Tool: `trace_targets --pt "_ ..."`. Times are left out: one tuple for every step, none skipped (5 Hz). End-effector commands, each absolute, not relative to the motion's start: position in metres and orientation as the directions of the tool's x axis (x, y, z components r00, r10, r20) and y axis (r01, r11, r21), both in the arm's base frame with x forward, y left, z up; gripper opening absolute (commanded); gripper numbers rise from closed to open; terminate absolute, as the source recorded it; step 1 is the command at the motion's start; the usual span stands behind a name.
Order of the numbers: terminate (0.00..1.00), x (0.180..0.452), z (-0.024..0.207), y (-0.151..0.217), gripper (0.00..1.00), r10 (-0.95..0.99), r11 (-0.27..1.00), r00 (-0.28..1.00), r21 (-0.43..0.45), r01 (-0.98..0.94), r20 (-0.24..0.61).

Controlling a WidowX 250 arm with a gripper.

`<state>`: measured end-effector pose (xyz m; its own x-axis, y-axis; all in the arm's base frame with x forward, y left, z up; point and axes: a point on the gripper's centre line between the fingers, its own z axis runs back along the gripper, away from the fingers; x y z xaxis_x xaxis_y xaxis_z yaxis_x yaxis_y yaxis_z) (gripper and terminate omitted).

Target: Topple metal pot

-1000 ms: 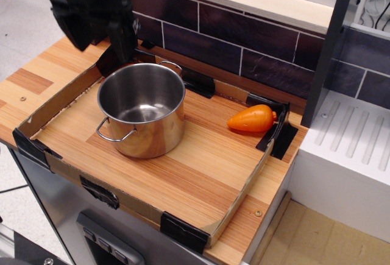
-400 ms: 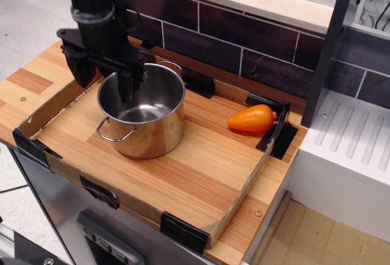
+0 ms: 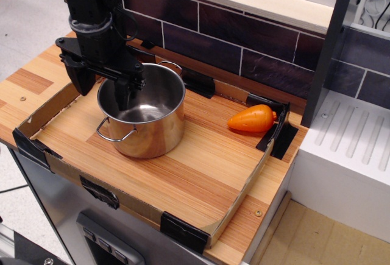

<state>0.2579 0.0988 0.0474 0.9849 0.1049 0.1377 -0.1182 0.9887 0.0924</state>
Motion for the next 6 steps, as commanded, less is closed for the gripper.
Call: trace_targets --pt "0.0 0.272 0.068 0.108 0.0 0.136 0.987 0.977 0.066 -0.149 0.165" --pt "0.0 0.275 0.069 0.103 0.0 0.14 0.983 0.971 0.091 -0.159 0.194" --pt "0.0 0.277 0.074 0.092 0.0 0.125 0.979 0.971 0.131 -0.153 0.202" --pt "0.0 0.279 0.085 0.077 0.0 0.112 0.969 0.967 0.193 -0.157 0.227" --pt "0.0 0.277 0.097 0.064 0.0 0.087 0.955 0.964 0.255 -0.153 0.252" --pt "0.0 0.27 0.105 0.058 0.0 0.037 0.935 0.977 0.339 -0.108 0.211"
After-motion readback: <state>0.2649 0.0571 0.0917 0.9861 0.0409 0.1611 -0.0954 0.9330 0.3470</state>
